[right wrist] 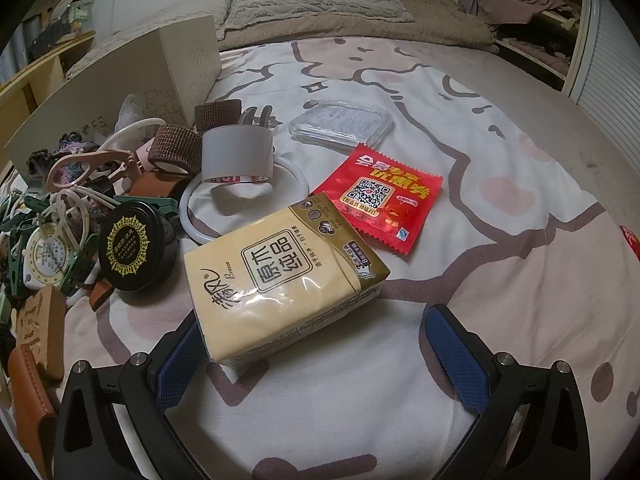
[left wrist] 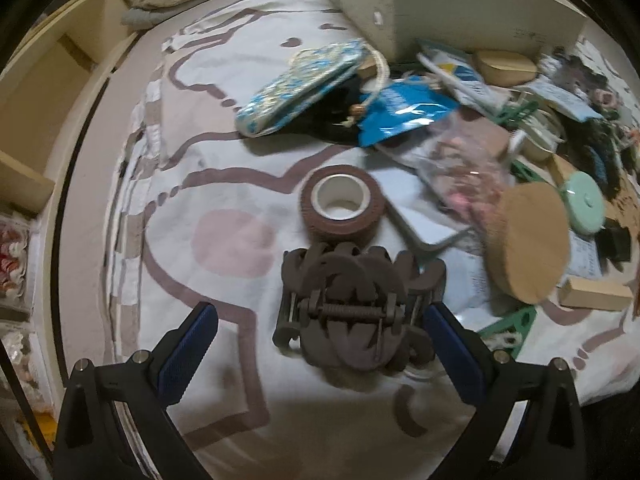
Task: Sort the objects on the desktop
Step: 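Lower the left gripper over the brown claw clip while the right gripper approaches the cream tissue pack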
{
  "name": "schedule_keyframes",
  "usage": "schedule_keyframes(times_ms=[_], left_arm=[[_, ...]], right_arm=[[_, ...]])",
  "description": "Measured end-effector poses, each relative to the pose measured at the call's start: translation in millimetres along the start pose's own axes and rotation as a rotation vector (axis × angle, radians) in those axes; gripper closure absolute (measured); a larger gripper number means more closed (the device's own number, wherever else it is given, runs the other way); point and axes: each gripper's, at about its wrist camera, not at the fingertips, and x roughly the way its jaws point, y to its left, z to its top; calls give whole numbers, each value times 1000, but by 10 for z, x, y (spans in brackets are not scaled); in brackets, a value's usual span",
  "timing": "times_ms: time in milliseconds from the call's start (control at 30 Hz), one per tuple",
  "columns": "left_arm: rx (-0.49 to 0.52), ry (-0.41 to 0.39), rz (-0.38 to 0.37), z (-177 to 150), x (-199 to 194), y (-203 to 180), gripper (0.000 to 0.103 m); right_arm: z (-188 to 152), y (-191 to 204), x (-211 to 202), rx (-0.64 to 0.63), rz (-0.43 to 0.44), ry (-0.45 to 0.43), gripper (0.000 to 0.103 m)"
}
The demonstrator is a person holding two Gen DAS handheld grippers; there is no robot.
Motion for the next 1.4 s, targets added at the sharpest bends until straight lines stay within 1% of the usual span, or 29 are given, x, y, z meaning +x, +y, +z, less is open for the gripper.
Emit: schedule_keyframes(times_ms=[100,200,300,400,500,600,733,867,933,1000,1100,1167,1233,1267,1400], left_arm=[[-13,6,13,19,51,56,0],[-22,-4,6,43,71,94,0],[-4,-26,-10,43,40,94,0],[16,-28,-78,33,-4,84,0],[37,-45,-107,26,-76,61,0],[44,-53,-186,27,-151,39,0],[40,-52,-273,38,-216,-5,0],[63,-57,-325,19,-283,-74,0],[77,-44,-349,-6,-308,-104,0],[79,-41,-346,-6,-314,-110,0],[52,-46,-332,22,-306,-76,0],[41,-47,-308,29,-292,-52,1],[34,-43,-267,54,-244,-15,1],[32,-39,-256,64,-219,-3,1],[28,1,-254,80,-85,14,2]], right_arm=[[3,-4,-4,-2,-2,-2,0],[-1,-3,-4,-1,-1,-6,0],[-6,-7,-4,-1,-1,-12,0],[-7,-11,2,0,-1,-17,0],[-10,-13,6,0,-1,-20,0],[-15,-12,6,0,-1,-22,0],[-16,-9,12,0,-2,-25,0],[-16,-6,14,0,-3,-25,0],[-14,-5,19,-2,-6,-27,0],[-20,2,17,-3,-8,-30,0],[-13,8,24,-4,-9,-30,0],[-19,11,20,-3,-8,-30,0],[-19,14,20,-2,-6,-28,0],[-15,11,27,-1,-4,-26,0],[0,11,45,3,2,-16,0]])
